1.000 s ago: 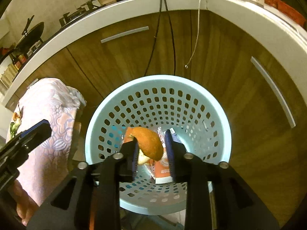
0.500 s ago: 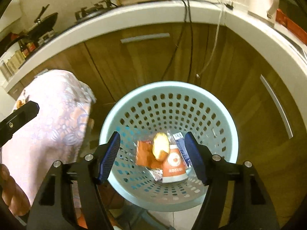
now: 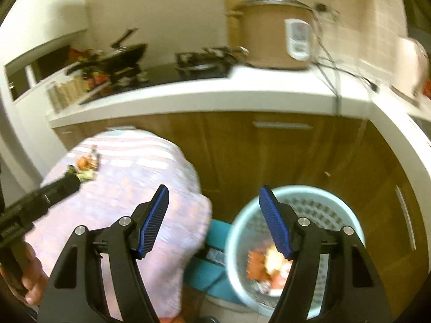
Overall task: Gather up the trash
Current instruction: 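Return both tools to the table toward the bok choy, then grasp a bok choy stalk with the left tool while the right tool grasps another, then carry both bok choy stalks over the basket and release them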
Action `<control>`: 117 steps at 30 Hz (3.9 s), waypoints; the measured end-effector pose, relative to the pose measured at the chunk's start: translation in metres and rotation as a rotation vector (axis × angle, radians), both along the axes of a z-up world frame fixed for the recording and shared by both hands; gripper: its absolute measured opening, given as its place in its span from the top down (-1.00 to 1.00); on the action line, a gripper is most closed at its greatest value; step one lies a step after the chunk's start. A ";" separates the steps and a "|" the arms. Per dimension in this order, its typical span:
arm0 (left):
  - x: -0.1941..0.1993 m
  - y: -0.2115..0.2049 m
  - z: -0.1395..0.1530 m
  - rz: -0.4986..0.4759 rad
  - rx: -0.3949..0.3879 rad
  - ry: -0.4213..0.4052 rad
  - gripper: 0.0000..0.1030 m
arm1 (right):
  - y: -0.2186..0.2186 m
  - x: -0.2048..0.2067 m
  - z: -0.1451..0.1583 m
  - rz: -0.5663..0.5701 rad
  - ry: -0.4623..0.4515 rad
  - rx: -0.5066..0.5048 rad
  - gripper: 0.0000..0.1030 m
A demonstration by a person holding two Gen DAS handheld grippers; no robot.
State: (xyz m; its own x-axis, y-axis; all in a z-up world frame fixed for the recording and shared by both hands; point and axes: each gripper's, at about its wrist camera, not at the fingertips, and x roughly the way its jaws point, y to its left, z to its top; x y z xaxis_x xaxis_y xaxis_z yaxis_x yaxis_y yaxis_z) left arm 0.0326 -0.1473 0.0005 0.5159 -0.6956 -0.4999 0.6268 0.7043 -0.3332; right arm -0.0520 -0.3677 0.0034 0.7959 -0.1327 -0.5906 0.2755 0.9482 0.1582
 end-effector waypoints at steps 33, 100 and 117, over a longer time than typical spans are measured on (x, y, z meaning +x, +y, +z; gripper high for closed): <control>0.192 0.213 -0.093 0.439 0.300 0.208 0.08 | 0.213 0.238 -0.059 0.516 0.113 0.069 0.25; 0.051 0.058 -0.018 0.206 0.091 0.045 0.71 | 0.106 0.076 -0.022 0.396 -0.009 0.012 0.59; -0.015 -0.110 -0.036 -0.127 0.136 0.024 0.71 | -0.050 -0.042 -0.049 0.034 0.008 0.040 0.59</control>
